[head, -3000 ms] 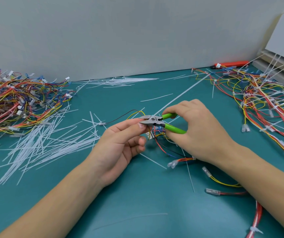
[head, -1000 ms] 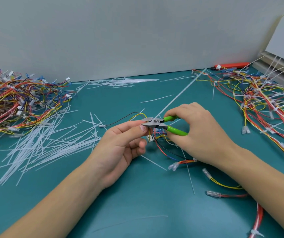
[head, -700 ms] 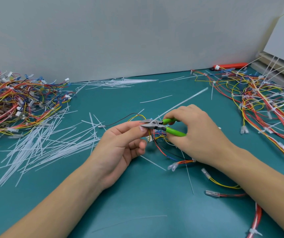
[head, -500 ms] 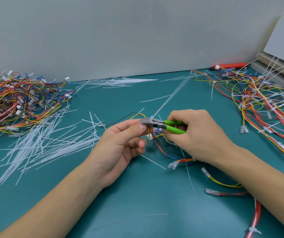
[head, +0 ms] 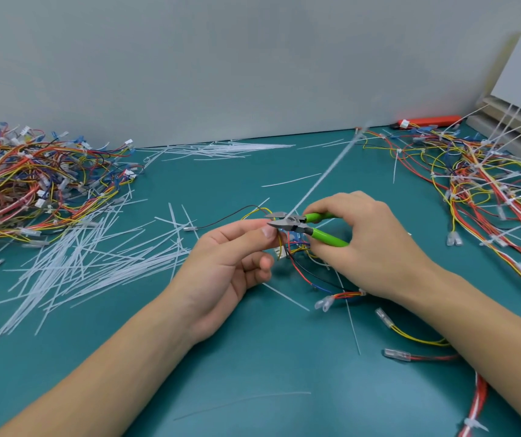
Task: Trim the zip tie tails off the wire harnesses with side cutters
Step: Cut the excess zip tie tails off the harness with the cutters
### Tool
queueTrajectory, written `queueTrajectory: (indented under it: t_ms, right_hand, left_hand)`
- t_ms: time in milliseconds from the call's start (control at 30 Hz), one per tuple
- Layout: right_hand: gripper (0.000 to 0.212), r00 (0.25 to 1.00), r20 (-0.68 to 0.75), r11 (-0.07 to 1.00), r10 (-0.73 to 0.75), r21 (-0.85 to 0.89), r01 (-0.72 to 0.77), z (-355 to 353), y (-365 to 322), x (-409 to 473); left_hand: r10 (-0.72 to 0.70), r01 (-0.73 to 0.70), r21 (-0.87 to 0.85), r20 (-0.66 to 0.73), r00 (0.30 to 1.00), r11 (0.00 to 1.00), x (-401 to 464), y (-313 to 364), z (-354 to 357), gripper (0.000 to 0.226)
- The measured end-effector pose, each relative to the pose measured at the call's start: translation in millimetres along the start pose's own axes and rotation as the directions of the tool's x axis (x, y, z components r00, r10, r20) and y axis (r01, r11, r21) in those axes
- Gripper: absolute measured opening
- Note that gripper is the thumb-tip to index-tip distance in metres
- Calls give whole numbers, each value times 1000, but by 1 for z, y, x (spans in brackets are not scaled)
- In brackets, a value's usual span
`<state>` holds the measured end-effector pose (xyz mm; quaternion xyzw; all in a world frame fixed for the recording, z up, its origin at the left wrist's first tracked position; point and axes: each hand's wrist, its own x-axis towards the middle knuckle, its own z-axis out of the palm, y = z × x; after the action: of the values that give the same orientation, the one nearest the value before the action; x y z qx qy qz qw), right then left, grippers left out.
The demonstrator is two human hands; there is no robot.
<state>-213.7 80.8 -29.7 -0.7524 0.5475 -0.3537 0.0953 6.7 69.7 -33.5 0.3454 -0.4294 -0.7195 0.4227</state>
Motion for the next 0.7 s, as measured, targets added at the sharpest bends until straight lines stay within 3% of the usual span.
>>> queueTrajectory:
  t_ms: [133, 300, 433, 567, 700]
  right_hand:
    - [26, 1000, 14, 1000, 2, -19, -2, 1, -2, 0]
    - [8, 997, 40, 998, 59, -5, -59, -1, -3, -1]
    - [12, 994, 40, 994, 101, -37, -99, -2, -1, -2]
    - [11, 999, -13, 998, 40, -37, -40, 0, -5, -2]
    - [33, 1000, 4, 997, 17, -74, -17, -4, -6, 1]
  left_hand:
    - [6, -6, -3, 5, 1000, 1000, 0, 0, 0, 26]
    - [6, -6, 5, 7, 1000, 1000, -1, 0, 0, 23]
    - [2, -2, 19, 13, 1000, 1000, -1, 1, -1, 20]
    - [-6, 6, 0, -3, 1000, 1000, -1, 2, -1, 27]
    - [-22, 22, -23, -14, 1000, 999, -2, 3, -1, 29]
